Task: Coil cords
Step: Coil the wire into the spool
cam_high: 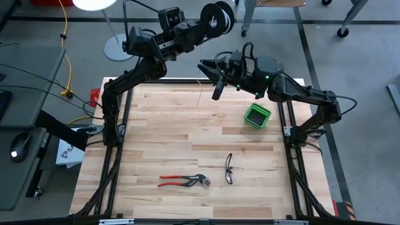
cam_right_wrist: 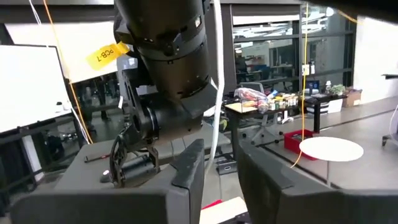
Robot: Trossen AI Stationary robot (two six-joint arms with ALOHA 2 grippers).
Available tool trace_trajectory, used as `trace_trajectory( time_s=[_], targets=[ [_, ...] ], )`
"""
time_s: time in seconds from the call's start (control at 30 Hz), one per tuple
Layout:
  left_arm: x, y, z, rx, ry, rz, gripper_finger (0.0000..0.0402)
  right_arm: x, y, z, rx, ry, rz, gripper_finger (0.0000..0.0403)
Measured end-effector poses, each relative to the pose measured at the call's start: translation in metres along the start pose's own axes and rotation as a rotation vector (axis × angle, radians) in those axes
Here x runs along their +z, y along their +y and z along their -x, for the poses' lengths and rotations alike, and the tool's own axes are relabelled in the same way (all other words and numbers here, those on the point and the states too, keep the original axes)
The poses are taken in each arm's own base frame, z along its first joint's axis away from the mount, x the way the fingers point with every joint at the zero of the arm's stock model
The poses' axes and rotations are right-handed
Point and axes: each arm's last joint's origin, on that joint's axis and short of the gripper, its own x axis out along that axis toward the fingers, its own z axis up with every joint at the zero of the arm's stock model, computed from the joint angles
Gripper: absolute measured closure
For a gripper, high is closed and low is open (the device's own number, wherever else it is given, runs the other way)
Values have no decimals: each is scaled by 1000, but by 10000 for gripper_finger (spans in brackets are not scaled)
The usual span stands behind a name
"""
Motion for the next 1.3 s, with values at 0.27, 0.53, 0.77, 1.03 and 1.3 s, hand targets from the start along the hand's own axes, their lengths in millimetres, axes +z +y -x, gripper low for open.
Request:
trace_trajectory(
  time_s=[0.27, 0.53, 0.77, 1.03, 1.3],
  targets=[
    [0, 0, 0, -1, 1, -16, 401, -2, 1, 2, 10, 34, -11, 376],
    [34, -8, 11, 78, 38, -120, 401, 10, 13, 31, 31, 96, -18, 401],
    [57, -22, 26, 311, 180, -249, 402, 19, 21, 55, 79, 132, -9, 402],
    [67, -43, 46, 521, 330, -228, 402, 21, 24, 67, 167, 185, -26, 402],
    [60, -53, 72, 776, 506, -87, 401, 29, 19, 81, 223, 200, -40, 403]
  ],
)
